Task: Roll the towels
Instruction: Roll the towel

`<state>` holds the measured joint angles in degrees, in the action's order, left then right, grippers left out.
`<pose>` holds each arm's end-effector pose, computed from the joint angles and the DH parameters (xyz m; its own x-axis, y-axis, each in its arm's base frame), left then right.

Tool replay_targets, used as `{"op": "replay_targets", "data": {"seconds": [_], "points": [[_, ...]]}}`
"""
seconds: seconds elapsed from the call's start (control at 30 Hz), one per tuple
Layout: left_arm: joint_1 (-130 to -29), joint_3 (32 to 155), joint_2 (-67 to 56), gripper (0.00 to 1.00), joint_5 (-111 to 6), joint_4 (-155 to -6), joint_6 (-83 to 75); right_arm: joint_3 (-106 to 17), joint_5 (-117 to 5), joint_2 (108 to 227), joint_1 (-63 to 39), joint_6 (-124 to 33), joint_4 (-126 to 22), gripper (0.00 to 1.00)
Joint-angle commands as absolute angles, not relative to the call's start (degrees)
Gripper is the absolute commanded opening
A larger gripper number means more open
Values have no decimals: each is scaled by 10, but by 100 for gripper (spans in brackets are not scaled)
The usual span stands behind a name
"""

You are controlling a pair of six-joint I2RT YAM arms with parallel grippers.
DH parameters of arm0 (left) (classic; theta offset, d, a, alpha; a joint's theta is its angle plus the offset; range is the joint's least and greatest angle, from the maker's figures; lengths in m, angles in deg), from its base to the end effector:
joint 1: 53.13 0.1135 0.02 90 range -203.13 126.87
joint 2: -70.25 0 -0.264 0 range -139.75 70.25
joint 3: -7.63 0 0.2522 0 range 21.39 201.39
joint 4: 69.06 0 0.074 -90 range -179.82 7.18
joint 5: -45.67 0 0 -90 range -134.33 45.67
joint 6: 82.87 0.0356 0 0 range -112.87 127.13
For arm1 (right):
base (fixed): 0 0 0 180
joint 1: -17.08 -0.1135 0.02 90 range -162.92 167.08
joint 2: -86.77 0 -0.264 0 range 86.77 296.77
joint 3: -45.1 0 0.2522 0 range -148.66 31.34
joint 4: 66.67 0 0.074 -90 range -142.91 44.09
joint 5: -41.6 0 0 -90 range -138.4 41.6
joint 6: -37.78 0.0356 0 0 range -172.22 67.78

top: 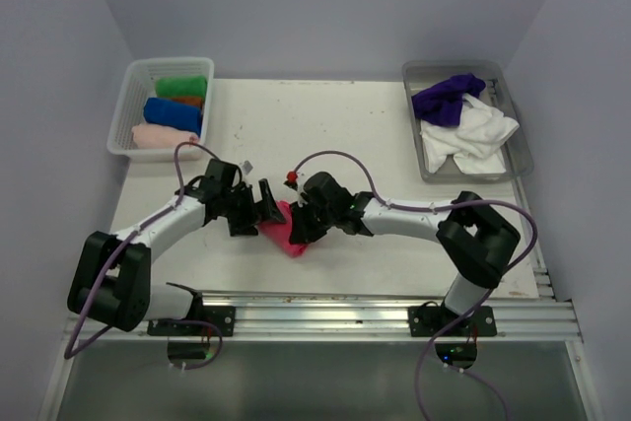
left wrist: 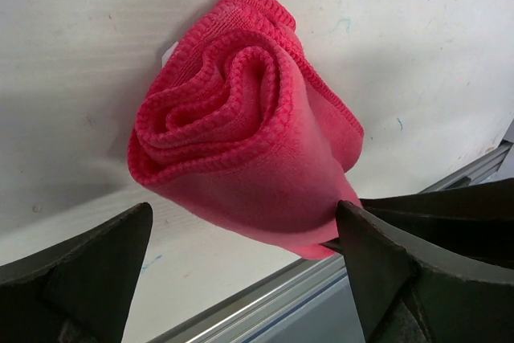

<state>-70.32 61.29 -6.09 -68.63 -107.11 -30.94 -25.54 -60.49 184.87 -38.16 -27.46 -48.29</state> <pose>0.2272 -0.0856 0.1799 -0.9407 -0.2973 -0.1636 -0.1505 0.7976 -0.5841 0.1973 0.2974 0.1805 -0.7427 -0.3519 -0.5697 -0.6337 0.6442 0.4282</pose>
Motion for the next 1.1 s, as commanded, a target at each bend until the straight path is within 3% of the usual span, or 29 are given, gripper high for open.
{"op": "replay_targets", "data": {"seconds": [0.0, 0.2, 0.27, 0.33, 0.43, 0.47, 0.5, 0.6, 0.63, 0.77, 0.9, 1.07], "points": [[-699, 575, -67, 100, -728, -998, -325, -251, -719, 1849, -366, -228, -540, 0], [-711, 546, -81, 99, -727, -931, -360, -239, -800, 1870, -343, -182, -586, 0], [-711, 551, -91, 90, -710, -936, -359, -239, -810, 1873, -339, -172, -591, 0], [-711, 563, -100, 68, -705, -942, -355, -245, -801, 1870, -338, -178, -566, 4], [-711, 579, -109, 37, -697, -961, -351, -258, -724, 1835, -342, -219, -476, 37], [-711, 582, -110, 33, -695, -977, -348, -265, -694, 1802, -344, -232, -448, 59], [-711, 589, -108, 27, -692, -984, -343, -267, -622, 1785, -351, -254, -401, 65], [-711, 597, -106, 27, -689, -1006, -338, -286, -501, 1726, -387, -293, -331, 73], [-711, 598, -105, 27, -690, -1010, -335, -295, -409, 1718, -404, -305, -317, 73], [-711, 609, -107, 27, -692, -1032, -332, -364, -235, 1732, -503, -366, -268, 72], [-711, 626, -104, 27, -690, -1053, -331, -404, -146, 1788, -598, -449, -279, 70], [-711, 642, -98, 27, -678, -1082, -329, -440, -95, 1878, -630, -502, -299, 70]]}}
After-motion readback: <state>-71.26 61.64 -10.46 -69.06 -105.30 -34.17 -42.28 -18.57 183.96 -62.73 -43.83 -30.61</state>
